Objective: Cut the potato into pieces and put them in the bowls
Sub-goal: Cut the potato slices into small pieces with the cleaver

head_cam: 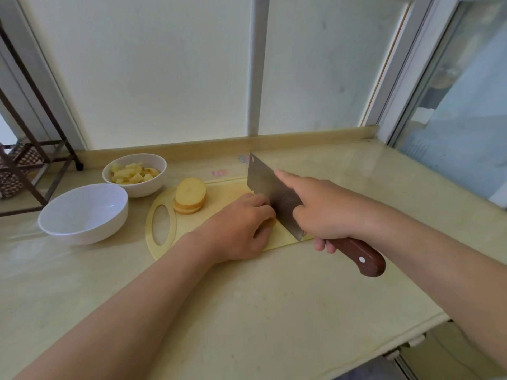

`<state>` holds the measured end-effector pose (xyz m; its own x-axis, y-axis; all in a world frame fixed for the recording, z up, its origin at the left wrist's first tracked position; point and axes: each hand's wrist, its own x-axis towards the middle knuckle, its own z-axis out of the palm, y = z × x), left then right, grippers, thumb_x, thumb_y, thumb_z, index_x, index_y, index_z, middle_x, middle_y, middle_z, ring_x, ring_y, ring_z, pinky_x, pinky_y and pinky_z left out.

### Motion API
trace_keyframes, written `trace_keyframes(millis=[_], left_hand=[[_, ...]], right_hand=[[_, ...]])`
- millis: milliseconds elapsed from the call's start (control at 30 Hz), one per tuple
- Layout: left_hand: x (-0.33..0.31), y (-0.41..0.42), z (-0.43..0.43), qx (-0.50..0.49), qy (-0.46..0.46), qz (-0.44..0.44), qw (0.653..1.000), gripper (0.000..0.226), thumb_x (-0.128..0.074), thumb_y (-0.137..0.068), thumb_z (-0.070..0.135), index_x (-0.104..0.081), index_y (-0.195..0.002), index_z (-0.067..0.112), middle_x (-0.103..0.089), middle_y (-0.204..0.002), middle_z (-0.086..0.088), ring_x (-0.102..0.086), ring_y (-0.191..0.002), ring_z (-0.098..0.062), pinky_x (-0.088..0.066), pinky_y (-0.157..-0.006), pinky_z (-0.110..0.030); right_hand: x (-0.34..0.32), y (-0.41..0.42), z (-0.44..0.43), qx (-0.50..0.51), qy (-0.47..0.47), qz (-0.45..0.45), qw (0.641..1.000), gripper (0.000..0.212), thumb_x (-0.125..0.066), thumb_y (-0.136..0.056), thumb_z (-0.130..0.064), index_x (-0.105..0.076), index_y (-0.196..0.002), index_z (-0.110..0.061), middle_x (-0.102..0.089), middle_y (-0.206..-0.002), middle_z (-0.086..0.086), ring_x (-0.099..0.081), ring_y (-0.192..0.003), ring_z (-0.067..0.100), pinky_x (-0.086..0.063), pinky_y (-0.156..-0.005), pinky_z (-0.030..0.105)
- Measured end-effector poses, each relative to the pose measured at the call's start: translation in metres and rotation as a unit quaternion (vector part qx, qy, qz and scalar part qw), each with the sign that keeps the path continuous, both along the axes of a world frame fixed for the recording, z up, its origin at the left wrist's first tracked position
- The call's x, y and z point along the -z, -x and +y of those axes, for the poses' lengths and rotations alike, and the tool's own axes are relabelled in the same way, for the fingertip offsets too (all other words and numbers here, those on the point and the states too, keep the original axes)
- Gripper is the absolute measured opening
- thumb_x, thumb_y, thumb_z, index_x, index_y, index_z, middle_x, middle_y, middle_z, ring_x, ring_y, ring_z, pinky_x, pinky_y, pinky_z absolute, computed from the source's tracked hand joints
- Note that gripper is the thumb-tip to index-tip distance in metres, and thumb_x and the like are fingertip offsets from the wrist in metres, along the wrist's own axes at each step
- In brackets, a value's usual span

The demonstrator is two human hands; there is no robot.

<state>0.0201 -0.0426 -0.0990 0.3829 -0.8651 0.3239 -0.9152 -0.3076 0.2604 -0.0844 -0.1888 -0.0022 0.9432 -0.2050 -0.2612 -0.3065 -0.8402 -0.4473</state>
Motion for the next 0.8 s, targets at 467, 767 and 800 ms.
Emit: trace_keyframes(millis=[467,767,800], left_hand=[[0.002,-0.002,0.002,0.011,0.017,0.011,1.000,0.030,-0.045,-0.088,0.031,-0.068,-0.098,0.014,-0.058,-0.093,-0.002,-0.053,-0.083,-0.020,-0.047,-0.077,-0.034],[0.005,-0.002,0.005,0.014,0.040,0.032,0.999,0.018,-0.056,-0.088,0.023,-0.069,-0.093,0.012,-0.061,-0.093,-0.004,-0.057,-0.085,-0.025,-0.050,-0.077,-0.039],[0.004,-0.001,0.007,0.017,0.041,0.029,0.999,0.018,-0.057,-0.088,0.022,-0.070,-0.094,0.012,-0.061,-0.093,-0.004,-0.057,-0.085,-0.024,-0.050,-0.078,-0.037]], right_hand=[[-0.003,0.008,0.005,0.002,0.008,0.022,1.000,0.088,-0.034,-0.097,-0.005,0.002,-0.161,-0.055,-0.068,-0.068,0.015,-0.060,-0.040,0.021,-0.053,-0.046,0.029],[0.006,-0.015,0.025,0.004,0.028,0.027,0.999,0.093,-0.036,-0.095,-0.002,0.012,-0.162,-0.046,-0.069,-0.074,0.017,-0.060,-0.046,0.024,-0.057,-0.048,0.031],[0.006,-0.019,0.024,0.005,0.022,0.023,0.999,0.093,-0.035,-0.095,-0.002,0.012,-0.163,-0.046,-0.069,-0.073,0.017,-0.059,-0.045,0.024,-0.057,-0.047,0.030]])
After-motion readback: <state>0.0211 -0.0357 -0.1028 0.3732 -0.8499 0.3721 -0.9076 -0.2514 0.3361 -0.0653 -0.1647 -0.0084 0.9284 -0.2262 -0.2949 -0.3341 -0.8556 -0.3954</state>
